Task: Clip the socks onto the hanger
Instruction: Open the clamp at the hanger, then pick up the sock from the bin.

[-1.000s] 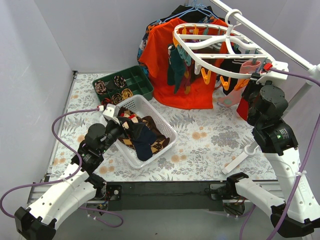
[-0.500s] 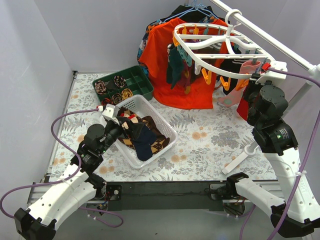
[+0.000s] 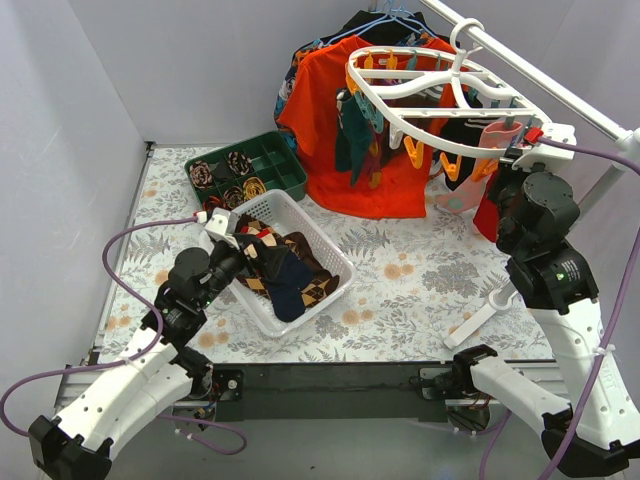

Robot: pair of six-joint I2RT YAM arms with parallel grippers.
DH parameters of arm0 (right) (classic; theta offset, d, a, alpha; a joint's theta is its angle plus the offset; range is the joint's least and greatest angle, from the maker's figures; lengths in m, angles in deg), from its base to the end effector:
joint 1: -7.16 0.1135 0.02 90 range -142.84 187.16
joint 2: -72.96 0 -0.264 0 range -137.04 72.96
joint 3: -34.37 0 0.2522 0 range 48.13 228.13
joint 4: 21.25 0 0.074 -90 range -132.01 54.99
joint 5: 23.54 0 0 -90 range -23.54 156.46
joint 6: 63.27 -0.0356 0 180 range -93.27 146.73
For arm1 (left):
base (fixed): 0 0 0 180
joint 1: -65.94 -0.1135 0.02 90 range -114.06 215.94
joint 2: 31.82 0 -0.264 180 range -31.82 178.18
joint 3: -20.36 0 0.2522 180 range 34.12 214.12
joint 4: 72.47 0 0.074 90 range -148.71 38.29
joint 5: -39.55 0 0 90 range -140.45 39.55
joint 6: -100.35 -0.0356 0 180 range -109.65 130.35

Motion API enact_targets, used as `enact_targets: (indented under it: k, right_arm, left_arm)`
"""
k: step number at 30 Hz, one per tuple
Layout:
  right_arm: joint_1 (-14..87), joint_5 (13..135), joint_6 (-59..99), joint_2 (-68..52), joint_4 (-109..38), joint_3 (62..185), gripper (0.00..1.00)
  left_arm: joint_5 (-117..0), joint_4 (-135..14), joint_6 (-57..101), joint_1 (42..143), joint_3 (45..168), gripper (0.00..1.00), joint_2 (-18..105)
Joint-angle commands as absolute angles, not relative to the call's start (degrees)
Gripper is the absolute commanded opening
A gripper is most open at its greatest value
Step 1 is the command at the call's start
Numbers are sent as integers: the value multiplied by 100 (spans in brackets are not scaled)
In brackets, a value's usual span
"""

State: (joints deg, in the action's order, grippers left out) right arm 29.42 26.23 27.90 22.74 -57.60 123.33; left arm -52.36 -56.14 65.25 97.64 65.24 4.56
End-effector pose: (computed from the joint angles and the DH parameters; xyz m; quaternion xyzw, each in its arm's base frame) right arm 0.1465 0.0351 0.4784 0.1111 0.6868 -0.1100 0.7098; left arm 0.1401 -0.0879 0.2924 -0.1408 0.7404 -0.4598 0.4696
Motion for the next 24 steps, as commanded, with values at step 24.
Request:
enact_targets:
  k: [24]
  right_arm:
    - [2958,3148,2093,2515,-5734,12310,1]
  left_arm:
    - [-4800,-3888,7151,9767,7753,91,2950]
